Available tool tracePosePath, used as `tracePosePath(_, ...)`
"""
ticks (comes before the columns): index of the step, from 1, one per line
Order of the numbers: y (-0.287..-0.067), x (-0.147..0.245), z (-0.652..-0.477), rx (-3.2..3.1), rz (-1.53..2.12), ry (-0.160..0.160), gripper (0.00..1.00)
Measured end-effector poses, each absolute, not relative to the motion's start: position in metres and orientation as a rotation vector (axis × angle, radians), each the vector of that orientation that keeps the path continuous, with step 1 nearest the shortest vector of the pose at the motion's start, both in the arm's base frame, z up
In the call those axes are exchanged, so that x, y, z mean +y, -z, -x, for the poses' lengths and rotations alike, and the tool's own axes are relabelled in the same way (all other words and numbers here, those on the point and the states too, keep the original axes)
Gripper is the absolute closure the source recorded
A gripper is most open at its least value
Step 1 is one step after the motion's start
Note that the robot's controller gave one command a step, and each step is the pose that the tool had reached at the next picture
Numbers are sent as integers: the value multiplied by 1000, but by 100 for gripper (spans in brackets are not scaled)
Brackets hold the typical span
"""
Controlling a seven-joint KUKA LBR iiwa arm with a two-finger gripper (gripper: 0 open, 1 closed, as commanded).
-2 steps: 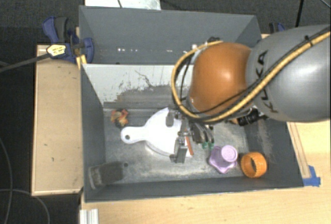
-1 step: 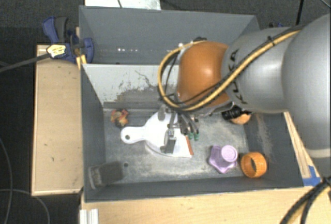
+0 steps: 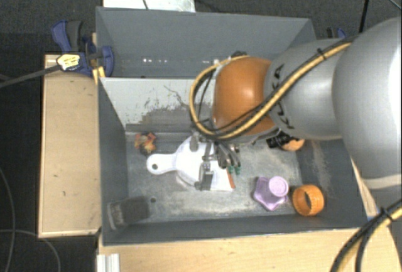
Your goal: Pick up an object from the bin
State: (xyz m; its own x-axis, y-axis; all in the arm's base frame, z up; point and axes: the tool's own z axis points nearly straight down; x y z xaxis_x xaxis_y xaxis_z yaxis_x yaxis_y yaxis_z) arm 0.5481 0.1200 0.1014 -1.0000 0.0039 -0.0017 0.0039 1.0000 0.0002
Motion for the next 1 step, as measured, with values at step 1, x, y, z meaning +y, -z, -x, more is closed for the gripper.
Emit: tracePosePath(1,-79,126,-568,3143,20,-2,0)
